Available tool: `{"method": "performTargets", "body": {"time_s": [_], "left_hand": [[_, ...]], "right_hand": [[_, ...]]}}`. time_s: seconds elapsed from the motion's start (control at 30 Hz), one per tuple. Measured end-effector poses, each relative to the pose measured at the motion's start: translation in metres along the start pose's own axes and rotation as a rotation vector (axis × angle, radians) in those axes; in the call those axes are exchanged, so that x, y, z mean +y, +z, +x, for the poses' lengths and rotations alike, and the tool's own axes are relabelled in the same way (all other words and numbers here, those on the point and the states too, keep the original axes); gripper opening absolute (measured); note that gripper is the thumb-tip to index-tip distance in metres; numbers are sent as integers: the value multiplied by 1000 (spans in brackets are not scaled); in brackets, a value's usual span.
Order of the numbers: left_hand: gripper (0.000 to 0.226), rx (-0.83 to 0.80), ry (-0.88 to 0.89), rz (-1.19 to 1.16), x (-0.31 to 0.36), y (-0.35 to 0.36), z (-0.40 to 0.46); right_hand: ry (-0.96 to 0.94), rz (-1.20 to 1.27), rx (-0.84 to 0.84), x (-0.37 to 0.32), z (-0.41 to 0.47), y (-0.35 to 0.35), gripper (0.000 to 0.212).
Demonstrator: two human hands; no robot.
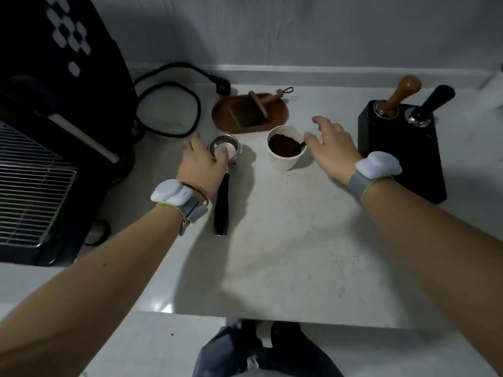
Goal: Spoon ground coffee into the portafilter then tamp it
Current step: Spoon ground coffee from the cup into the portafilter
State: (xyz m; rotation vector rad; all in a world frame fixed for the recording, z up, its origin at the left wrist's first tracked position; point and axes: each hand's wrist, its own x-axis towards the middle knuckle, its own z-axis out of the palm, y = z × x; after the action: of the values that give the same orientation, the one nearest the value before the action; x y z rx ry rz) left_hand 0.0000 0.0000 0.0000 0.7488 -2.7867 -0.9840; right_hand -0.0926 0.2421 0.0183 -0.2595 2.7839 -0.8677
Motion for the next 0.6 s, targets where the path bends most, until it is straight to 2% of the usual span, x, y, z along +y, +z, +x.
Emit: {"method": "performTargets", "body": {"time_s": [0.1,0.27,0.33,0.4,0.5,0.6], "left_hand": [[70,45,-95,-25,-5,9,0],[52,-71,-242,-116,-17,23,-7],[58,-123,-267,-106,-19,27,-13],[56,-123,-259,-83,-21,30,-19],[41,-96,-208,-38,-23,34,-22],[43,-77,-184,-36,-23,34,-23]], "right_hand": [[-10,-6,47,2,5,10,46],[-37,24,144,3,7,23,30],[-35,37,176,4,9,24,26],[-44,41,210,3,9,25,23],[-25,69,229,3,9,23,20],[-1,128,229,2,7,23,19]]}}
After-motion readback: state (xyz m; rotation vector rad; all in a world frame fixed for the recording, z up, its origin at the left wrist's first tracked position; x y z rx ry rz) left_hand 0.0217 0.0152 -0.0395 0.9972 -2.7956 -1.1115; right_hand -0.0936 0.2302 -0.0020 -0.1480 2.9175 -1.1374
